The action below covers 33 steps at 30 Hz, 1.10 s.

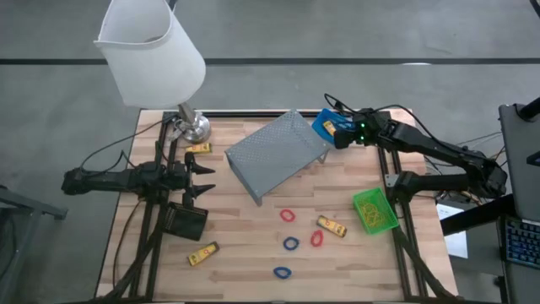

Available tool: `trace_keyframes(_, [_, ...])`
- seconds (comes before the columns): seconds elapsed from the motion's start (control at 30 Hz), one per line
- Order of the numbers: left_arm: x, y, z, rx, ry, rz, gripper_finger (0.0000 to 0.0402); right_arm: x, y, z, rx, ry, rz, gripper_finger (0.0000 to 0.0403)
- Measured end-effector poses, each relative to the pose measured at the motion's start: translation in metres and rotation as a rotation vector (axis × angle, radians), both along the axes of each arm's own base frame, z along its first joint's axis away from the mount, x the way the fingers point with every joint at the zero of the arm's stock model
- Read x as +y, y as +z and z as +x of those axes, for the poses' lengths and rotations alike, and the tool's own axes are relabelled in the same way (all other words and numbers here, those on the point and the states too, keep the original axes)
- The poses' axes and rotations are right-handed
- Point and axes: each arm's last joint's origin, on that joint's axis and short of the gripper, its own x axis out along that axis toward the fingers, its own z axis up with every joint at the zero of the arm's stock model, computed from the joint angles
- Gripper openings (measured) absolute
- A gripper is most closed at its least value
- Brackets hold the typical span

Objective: Pick & Place Office Desk Supplies
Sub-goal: Put the crayon box into the blue basket

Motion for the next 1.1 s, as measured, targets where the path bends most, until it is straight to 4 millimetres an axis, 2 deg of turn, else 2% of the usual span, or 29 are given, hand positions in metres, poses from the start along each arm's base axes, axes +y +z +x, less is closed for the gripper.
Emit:
trace_keyframes(0.27, [0.0, 0.0, 0.0, 0.0, 0.0, 0.0, 0.0253, 0.002, 0.002, -0.001, 0.036, 0.057, -0.045, 0.0199])
trace_keyframes(0.5, [0.0, 0.0, 0.0, 0.0, 0.0, 0.0, 0.0253, 0.009, 0.006, 0.004, 0.054, 0.192, -0.096, 0.0199])
trace_keyframes(0.57, [0.0, 0.0, 0.0, 0.0, 0.001, 0.0, 0.0253, 0.013, 0.007, 0.008, 0.034, 0.282, -0.097, 0.0199])
trace_keyframes(0.67, [0.0, 0.0, 0.0, 0.0, 0.0, 0.0, 0.0253, 0.022, 0.007, 0.014, 0.014, 0.471, -0.07, 0.0199])
trace_keyframes(0.77, [0.0, 0.0, 0.0, 0.0, 0.0, 0.0, 0.0253, 0.033, 0.004, 0.018, -0.013, 0.583, -0.032, 0.0199])
trace_keyframes(0.93, [0.0, 0.0, 0.0, 0.0, 0.001, 0.0, 0.0253, 0.056, -0.002, 0.027, -0.07, 0.629, 0.064, 0.0199])
trace_keyframes(1.1, [0.0, 0.0, 0.0, 0.0, 0.001, 0.0, 0.0253, 0.088, -0.006, 0.037, -0.15, 0.651, 0.13, 0.0199])
